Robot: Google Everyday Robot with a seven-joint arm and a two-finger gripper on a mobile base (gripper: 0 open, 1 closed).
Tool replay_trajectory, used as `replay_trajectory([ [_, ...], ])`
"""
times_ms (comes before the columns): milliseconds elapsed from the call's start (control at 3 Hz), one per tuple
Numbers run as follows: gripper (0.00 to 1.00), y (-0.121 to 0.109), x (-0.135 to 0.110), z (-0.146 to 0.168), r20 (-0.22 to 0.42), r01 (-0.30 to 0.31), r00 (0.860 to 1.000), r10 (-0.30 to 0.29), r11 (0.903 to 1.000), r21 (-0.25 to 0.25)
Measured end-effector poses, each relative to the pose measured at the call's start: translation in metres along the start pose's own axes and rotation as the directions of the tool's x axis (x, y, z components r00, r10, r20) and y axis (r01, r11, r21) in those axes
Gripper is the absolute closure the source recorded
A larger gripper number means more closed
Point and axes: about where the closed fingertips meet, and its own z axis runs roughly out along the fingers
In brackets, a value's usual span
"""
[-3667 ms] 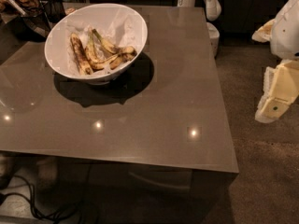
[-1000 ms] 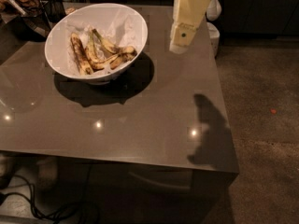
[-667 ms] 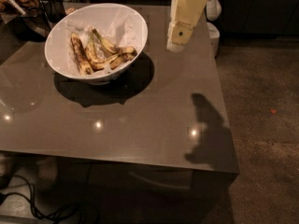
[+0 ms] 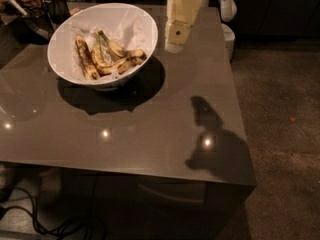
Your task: Pick banana from white bowl
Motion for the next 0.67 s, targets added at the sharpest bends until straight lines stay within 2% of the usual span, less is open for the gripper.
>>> replay_trajectory([
  [333, 0.0, -0.039, -0.05, 0.039, 0.01, 0.004, 1.0, -0.003, 0.9999, -0.015],
  [667, 0.0, -0.054, -0.115, 0.055, 0.088, 0.063, 0.994, -0.062, 0.998, -0.001],
])
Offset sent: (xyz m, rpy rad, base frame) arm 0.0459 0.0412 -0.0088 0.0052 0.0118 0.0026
